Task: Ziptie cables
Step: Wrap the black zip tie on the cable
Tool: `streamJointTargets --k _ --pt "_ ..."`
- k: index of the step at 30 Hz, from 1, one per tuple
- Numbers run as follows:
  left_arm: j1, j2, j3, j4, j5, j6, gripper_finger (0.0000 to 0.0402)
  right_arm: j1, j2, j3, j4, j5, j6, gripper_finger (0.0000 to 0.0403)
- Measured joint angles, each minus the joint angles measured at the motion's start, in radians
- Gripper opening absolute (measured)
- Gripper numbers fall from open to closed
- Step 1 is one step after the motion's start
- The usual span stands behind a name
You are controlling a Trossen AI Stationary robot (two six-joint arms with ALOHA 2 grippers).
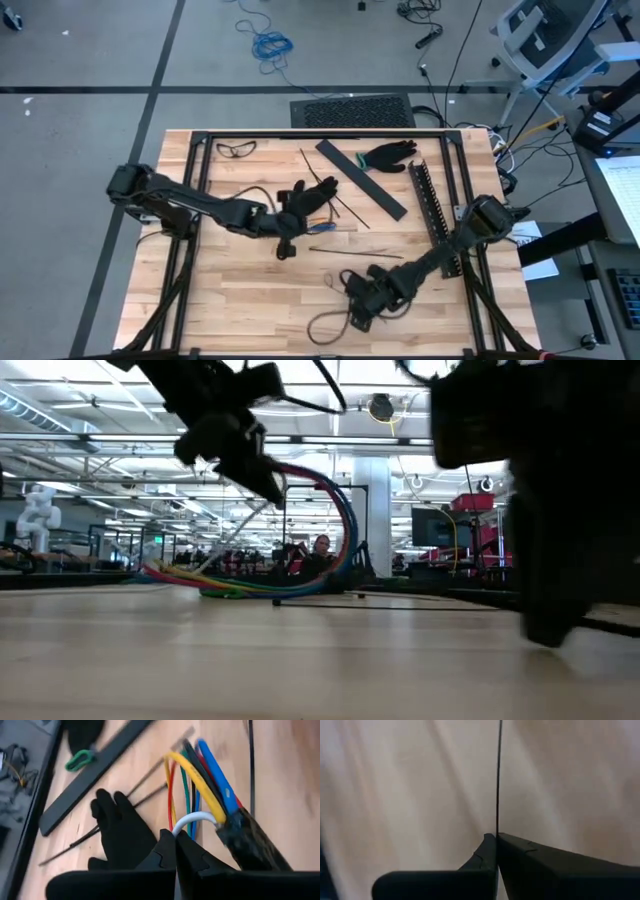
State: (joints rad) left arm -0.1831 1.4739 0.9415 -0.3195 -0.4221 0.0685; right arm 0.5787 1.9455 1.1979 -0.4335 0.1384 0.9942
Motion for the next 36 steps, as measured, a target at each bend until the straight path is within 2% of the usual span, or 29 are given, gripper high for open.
streamJointTargets --k 5,11,15,19,21,22,25,27,31,34,36 --pt "-0.032 -0.052 -0.016 0.039 -0.07 -0.139 0.0 -0.122 0.0 0.001 0.009 -0.005 -0.312 0.0034" --pt "-0.062 -0.058 -0.007 0.082 -0.251 -0.242 0.0 -0.26 -0.003 0.056 -0.057 -0.029 -0.648 0.0128" --pt "-0.07 -0.064 -0.008 0.062 -0.327 -0.324 0.0 -0.322 -0.007 0.167 -0.3 -0.04 -0.727 0.0181" --pt "-0.076 -0.077 -0.008 0.054 -0.337 -0.322 0.0 -0.277 -0.092 0.183 -0.381 -0.059 -0.754 0.0197" --pt "-0.076 -0.084 -0.008 0.022 -0.338 -0.324 0.0 -0.234 -0.151 0.158 -0.397 -0.038 -0.679 0.0194" --pt "-0.075 -0.088 -0.008 0.013 -0.344 -0.325 0.0 -0.21 -0.177 0.131 -0.407 0.005 -0.618 0.0191" --pt "-0.075 -0.097 -0.008 -0.006 -0.383 -0.325 0.0 -0.124 -0.248 0.027 -0.359 0.147 -0.3 0.0178" --pt "-0.068 -0.103 -0.008 0.0 -0.4 -0.325 0.0 -0.066 -0.289 -0.059 -0.231 0.192 -0.026 0.017" --pt "-0.033 -0.12 -0.007 0.0 -0.394 -0.315 0.0 -0.025 -0.286 -0.205 0.188 0.279 0.424 0.0154" --pt "0.009 -0.131 -0.007 0.002 -0.324 -0.236 0.0 -0.035 -0.226 -0.215 0.332 0.357 0.631 0.0139" --pt "0.045 -0.135 -0.007 0.038 -0.195 -0.141 0.0 -0.046 -0.179 -0.183 0.319 0.4 0.754 0.0129"
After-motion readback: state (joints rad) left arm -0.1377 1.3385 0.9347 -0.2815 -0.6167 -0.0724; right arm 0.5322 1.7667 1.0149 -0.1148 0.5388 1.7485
